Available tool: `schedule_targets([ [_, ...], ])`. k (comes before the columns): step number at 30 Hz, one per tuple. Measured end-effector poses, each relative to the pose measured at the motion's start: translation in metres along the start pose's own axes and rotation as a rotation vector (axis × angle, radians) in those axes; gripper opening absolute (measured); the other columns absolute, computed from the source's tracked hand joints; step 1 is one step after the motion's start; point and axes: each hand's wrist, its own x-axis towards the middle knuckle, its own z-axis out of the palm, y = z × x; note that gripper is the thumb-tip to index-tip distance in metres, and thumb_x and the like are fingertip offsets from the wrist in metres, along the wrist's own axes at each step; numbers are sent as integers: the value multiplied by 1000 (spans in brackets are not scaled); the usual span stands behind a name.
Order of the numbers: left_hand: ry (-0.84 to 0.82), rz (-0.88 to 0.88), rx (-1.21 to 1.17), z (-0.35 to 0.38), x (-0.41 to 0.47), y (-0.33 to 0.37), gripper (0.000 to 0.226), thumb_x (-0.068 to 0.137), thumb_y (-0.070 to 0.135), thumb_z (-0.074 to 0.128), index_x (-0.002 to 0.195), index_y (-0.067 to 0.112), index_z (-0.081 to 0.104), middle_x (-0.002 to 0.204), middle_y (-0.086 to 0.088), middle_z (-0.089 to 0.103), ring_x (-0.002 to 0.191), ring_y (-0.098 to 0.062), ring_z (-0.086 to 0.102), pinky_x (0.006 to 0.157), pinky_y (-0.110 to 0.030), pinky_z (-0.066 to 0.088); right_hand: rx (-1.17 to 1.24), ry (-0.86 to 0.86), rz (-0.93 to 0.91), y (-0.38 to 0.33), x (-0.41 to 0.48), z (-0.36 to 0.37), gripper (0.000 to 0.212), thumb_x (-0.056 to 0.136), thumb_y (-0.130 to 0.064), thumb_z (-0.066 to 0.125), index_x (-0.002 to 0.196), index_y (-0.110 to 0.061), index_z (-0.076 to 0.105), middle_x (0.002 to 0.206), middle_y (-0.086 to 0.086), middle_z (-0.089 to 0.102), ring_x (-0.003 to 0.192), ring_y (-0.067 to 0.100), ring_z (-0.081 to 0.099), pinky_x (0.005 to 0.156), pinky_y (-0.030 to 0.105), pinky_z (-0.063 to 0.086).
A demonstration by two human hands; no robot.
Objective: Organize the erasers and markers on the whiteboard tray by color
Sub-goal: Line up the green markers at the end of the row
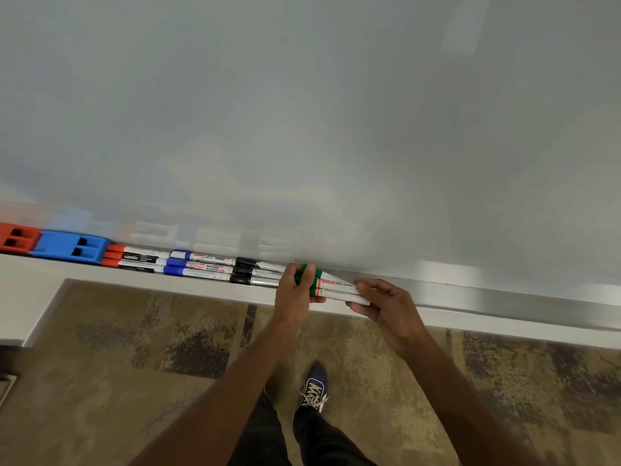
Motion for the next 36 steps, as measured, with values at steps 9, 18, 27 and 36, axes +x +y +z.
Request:
schedule_targets([
  [9, -19, -93, 5, -4, 10, -4, 14, 102, 22, 47, 107, 11, 56, 102, -10, 64, 84, -18, 62, 72, -31, 55, 119, 61, 101, -1, 9, 2, 11, 85, -5, 70, 92, 2, 74, 101, 19, 73, 93, 31, 72, 72, 31, 60],
  [18, -52, 5, 113, -7, 11, 2, 17, 103, 26, 45, 113, 14, 53, 106, -14, 66, 87, -24, 65, 71, -35, 56, 103, 53, 147, -7, 12, 6, 25, 79, 5, 72, 103, 9, 68, 104, 26, 72, 96, 36, 72, 74, 33, 61],
  [27, 120, 241, 323, -16, 4, 5, 20, 100, 19, 52, 115, 8, 61, 104, -5, 67, 94, -16, 64, 73, -15, 53, 23, 97, 79, -13, 17, 6, 28, 80, 11, 68, 108, 13, 64, 106, 30, 69, 98, 40, 69, 80, 37, 61],
  [36, 32, 694, 880, -19, -28, -23, 38, 98, 16, 52, 135, 4, 53, 139, -15, 53, 130, -25, 48, 109, -38, 40, -55, 170, 25, -4, 29, 16, 21, 78, 15, 69, 99, 12, 66, 89, 21, 68, 86, 35, 70, 72, 32, 62],
])
